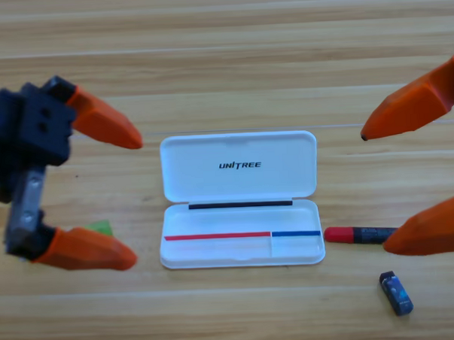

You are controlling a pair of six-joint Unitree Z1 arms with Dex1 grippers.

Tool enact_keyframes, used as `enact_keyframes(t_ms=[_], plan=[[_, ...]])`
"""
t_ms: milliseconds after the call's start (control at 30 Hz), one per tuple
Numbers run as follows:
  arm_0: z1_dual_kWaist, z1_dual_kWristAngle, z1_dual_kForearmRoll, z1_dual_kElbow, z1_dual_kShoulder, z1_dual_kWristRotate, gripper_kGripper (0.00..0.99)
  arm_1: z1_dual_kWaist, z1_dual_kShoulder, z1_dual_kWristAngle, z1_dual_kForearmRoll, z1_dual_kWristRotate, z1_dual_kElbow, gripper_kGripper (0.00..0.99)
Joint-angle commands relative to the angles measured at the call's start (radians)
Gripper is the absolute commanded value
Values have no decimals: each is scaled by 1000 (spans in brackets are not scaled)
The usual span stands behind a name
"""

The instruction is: Clean up eraser and pencils

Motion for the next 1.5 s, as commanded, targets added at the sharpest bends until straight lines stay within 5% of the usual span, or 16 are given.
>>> enact_keyframes(t_ms=[33,400,533,767,933,1100,1500], plan=[[-22,2,-27,45,-41,7,990,20,32,14,30,-7,17,948],[-22,19,-36,20,-7,33,990,19,20,0,78,24,7,948],[-22,71,-52,14,-10,47,990,-7,37,-109,121,151,4,948],[-16,272,-52,-15,-7,50,977,-36,197,-361,138,409,50,948],[10,591,-75,-3,37,95,979,-70,292,-396,132,495,96,946],[73,617,-75,59,77,162,977,-113,356,-385,101,573,160,946],[163,599,-81,152,126,200,974,-115,565,-378,20,677,136,942]])
